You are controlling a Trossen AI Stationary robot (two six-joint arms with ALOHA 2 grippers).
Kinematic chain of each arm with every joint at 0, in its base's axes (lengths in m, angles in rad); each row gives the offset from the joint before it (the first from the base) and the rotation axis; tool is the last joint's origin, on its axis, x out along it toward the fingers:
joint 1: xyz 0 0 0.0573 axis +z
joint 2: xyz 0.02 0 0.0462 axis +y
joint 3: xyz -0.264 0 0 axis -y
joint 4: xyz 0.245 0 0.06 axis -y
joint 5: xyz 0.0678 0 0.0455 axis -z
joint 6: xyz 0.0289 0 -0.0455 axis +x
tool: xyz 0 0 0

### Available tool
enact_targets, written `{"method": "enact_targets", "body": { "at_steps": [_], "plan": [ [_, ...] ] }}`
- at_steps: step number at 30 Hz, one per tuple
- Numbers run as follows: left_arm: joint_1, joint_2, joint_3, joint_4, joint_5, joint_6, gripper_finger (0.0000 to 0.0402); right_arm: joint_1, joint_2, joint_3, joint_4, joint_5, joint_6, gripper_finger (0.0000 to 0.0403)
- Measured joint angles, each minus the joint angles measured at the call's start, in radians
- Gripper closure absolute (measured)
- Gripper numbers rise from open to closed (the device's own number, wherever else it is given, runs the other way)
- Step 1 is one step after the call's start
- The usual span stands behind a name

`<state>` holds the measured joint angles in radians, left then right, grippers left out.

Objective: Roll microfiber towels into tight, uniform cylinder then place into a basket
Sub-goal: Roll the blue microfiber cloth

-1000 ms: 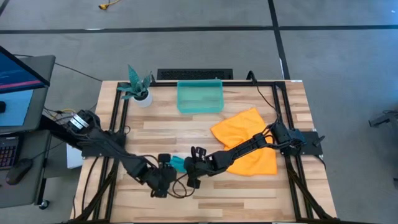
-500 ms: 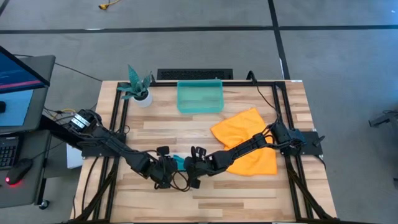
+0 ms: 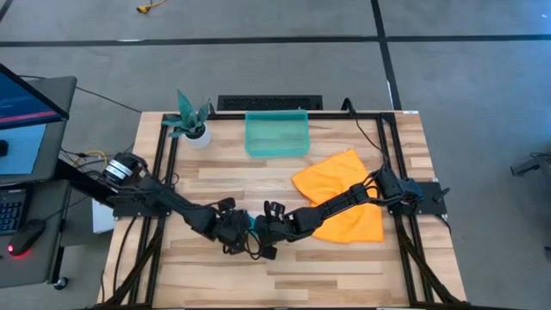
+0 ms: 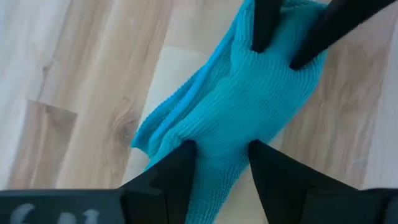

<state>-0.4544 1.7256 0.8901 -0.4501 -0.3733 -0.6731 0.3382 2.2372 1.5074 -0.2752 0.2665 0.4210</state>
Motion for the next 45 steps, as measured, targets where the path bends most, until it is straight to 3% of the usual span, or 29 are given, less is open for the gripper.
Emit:
{"method": "enact_targets", "body": {
  "at_steps": [8,16,26,33,45],
  "plan": [
    [0.004,0.02,0.0,-0.006,0.015,-0.037,0.0249,0.003,0.0,0.0,-0.003,-0.004,0.0,0.0283],
    [-0.032,0.022,-0.002,-0.006,0.024,-0.251,0.0249,0.011,0.0,0.0,-0.004,0.0,-0.002,0.0277],
    [-0.076,0.024,-0.004,-0.002,-0.018,-0.496,0.0249,-0.007,-0.004,0.0,-0.006,-0.014,-0.009,0.0233],
    [-0.075,0.024,-0.003,0.006,-0.006,-0.531,0.0249,-0.033,-0.033,0.021,-0.14,-0.02,-0.01,0.0216],
    [-0.076,0.025,-0.004,0.031,-0.004,-0.546,0.0249,-0.033,-0.054,0.021,-0.25,-0.007,-0.016,0.0225]
  ]
}}
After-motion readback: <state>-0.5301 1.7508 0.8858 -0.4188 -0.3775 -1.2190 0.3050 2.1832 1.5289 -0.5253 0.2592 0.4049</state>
